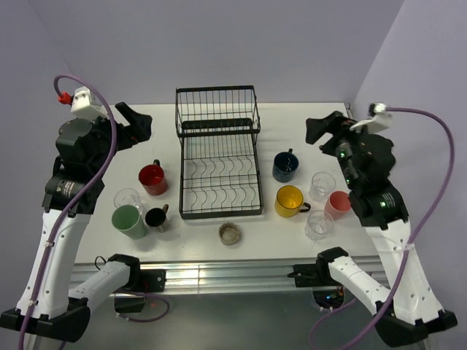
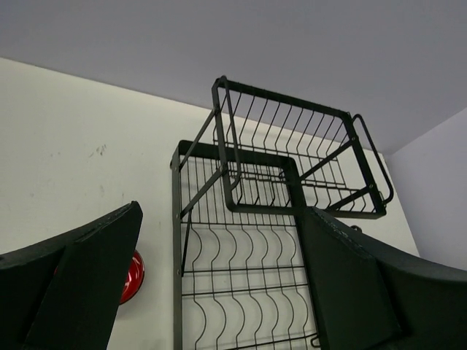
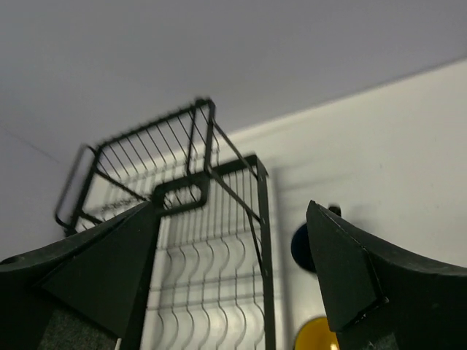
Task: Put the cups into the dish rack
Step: Grab a cup with the right arm
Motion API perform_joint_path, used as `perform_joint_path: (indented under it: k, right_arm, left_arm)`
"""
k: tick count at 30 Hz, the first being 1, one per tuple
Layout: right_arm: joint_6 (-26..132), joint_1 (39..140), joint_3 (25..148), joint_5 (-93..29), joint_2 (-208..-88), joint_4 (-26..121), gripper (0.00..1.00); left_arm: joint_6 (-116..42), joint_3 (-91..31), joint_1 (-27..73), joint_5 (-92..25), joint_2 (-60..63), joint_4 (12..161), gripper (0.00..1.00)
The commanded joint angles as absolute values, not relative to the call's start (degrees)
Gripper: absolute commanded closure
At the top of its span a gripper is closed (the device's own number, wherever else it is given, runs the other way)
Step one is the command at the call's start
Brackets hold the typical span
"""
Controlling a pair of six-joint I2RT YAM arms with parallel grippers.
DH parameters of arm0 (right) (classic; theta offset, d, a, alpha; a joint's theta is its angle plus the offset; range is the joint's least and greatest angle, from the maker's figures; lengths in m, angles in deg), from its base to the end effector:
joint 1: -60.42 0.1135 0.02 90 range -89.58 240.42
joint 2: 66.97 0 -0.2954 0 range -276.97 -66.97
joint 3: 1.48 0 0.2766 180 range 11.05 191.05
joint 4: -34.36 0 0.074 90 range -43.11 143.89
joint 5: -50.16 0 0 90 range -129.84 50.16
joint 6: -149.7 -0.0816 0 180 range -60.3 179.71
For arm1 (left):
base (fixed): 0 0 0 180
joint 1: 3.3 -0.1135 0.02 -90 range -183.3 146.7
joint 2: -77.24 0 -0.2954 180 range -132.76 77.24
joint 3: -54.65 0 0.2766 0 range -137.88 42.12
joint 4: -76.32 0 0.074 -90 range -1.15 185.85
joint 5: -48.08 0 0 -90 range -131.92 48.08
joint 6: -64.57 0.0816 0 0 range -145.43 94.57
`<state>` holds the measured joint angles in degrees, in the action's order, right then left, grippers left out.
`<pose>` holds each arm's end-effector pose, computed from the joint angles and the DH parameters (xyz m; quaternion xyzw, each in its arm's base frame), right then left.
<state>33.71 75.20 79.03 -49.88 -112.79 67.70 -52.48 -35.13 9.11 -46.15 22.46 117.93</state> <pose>0.1930 0.0362 0.4864 0.1303 0.6866 0.1909 0.6893 0.2265 -0.0437 0.4956 -0.1194 0.7370 -0.1985 0.6350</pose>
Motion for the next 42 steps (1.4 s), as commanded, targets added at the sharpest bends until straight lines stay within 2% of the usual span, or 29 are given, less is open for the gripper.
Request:
perform_joint_path:
  k: [1, 5, 9, 18, 30, 34, 42]
  right_arm:
    - [34.8, 78.2, 77.1, -52.2, -117.8, 76.1, 0.09]
    - [34.7, 83.3, 73.8, -57.6, -120.8, 80.5, 0.19]
    - [32.9, 88.4, 66.2, -60.1, -120.2, 80.1, 0.23]
    - [30.6, 89.8, 56.8, -60.0, -120.5, 78.1, 0.3]
    - [29.2, 92.8, 53.8, -59.7, -124.8, 75.5, 0.39]
    - [28.0, 94.1, 53.0, -60.5, -126.3, 75.5, 0.47]
    - [25.8, 96.8, 51.1, -61.2, -129.2, 74.3, 0.48]
  left_arm:
    - [-53.5, -32.5, 9.0, -45.2, 24.8, 115.8, 0.01]
    - [-53.8, -29.2, 9.0, -45.1, 26.3, 115.8, 0.01]
    - [-53.9, -26.8, 9.0, -45.3, 27.4, 115.8, 0.01]
    - [-54.6, -21.0, 9.0, -45.6, 29.4, 115.1, 0.01]
    - [-55.0, -16.9, 9.0, -45.3, 29.7, 114.1, 0.01]
    - [-54.8, -16.3, 9.0, -45.4, 30.0, 114.2, 0.01]
    - [-54.9, -15.2, 9.0, -45.4, 30.0, 114.1, 0.01]
